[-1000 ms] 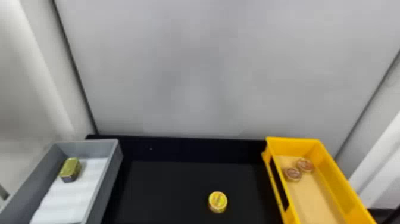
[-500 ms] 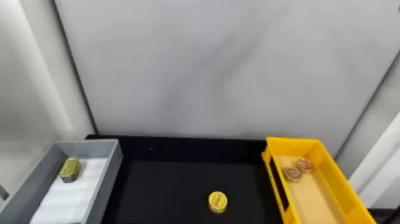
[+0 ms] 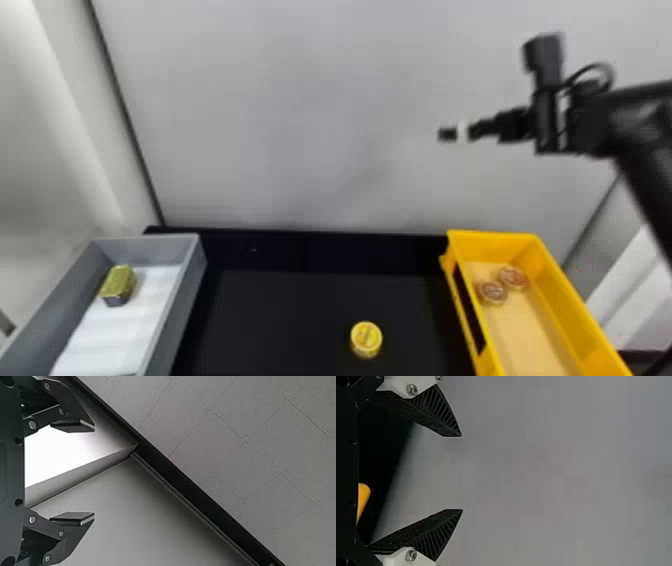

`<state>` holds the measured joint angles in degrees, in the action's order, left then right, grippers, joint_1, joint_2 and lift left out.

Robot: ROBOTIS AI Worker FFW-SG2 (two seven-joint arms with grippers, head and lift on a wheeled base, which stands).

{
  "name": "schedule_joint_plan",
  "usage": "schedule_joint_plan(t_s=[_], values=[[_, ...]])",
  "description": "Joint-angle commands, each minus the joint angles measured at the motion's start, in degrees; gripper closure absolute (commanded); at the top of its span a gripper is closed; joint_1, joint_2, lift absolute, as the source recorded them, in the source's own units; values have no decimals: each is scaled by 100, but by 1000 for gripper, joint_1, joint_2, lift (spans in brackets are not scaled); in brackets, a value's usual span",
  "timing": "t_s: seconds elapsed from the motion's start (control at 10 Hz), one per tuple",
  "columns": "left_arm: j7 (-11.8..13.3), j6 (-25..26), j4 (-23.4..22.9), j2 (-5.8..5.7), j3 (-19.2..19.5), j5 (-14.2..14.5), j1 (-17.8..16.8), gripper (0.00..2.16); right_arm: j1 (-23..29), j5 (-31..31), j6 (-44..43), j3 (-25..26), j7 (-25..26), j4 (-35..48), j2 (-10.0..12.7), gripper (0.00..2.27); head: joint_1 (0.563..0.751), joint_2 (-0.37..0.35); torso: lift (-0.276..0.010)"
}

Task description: Pick up the round yellow can and place it in the yellow rectangular box

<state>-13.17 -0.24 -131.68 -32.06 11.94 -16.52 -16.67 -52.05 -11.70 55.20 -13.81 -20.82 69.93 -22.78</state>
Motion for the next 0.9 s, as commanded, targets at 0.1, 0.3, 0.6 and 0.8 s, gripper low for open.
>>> schedule_joint_plan(t_s=[0.1, 0.3, 0.6, 0.8], values=[[-2, -187, 125, 120, -165, 0, -188, 450, 617, 1338, -139, -8, -723, -674, 828, 113, 574, -48, 0], [-2, -266, 178, 137, -235, 0, -285, 450, 846, 1338, -209, 36, -723, -920, 1030, 113, 574, -48, 0], [-11, -363, 231, 199, -297, 0, -346, 450, 1153, 1338, -376, 54, -776, -1368, 1206, 113, 574, -48, 0], [-11, -433, 266, 234, -323, 0, -381, 450, 1364, 1338, -525, 54, -776, -1632, 1320, 113, 574, -48, 0]])
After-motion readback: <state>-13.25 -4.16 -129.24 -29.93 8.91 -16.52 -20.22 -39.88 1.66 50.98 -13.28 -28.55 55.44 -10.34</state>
